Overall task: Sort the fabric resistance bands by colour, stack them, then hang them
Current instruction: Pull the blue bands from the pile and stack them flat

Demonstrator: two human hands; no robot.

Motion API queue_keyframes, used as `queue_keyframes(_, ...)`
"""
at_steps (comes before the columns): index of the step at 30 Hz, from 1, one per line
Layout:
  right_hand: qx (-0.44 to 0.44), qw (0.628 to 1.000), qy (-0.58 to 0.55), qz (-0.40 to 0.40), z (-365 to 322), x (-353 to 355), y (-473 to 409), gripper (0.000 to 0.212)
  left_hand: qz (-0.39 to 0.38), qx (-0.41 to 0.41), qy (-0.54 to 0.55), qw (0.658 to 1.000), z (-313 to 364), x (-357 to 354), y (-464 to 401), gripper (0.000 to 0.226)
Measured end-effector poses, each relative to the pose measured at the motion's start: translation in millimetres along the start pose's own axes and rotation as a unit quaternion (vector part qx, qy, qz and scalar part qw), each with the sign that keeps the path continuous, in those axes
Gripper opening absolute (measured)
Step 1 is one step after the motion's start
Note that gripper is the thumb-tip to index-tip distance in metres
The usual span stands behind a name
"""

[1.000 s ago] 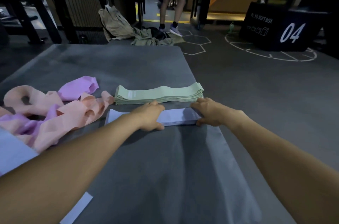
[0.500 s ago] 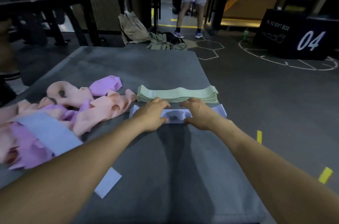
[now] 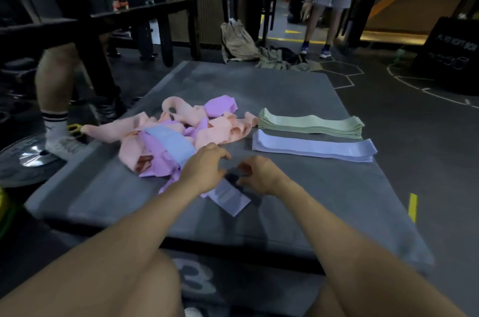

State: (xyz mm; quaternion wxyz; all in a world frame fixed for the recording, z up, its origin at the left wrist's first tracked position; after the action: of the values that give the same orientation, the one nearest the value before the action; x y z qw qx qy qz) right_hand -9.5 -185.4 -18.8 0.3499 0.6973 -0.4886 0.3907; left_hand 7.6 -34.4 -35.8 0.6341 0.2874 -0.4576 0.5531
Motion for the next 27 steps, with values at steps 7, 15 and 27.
queue_keyframes(7,-0.052,0.994,0.070,-0.068,-14,-17,-4,0.035,-0.030,0.009,0.018,0.999,-30,-2,20,0.038)
queue_keyframes(15,-0.052,0.988,0.111,-0.093,-26,-17,-6,0.016,-0.024,0.003,0.023,0.999,-24,0,24,0.038)
queue_keyframes(27,-0.022,0.989,-0.048,0.141,11,11,6,0.013,0.051,-0.095,-0.046,0.993,12,-8,8,0.022)
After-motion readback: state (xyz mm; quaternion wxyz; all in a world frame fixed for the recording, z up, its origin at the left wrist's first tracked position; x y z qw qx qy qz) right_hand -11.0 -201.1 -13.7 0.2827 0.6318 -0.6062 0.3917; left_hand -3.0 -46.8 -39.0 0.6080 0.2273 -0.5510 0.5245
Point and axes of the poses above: each hand's wrist, its own y-axis away from the middle knuckle, its own x-axis out of the back of the hand, z = x × y, the point moved 1 cm from there along -y, towards the middle knuckle, and after that the axes turned 1 degree about z, right-handed, at the moved point
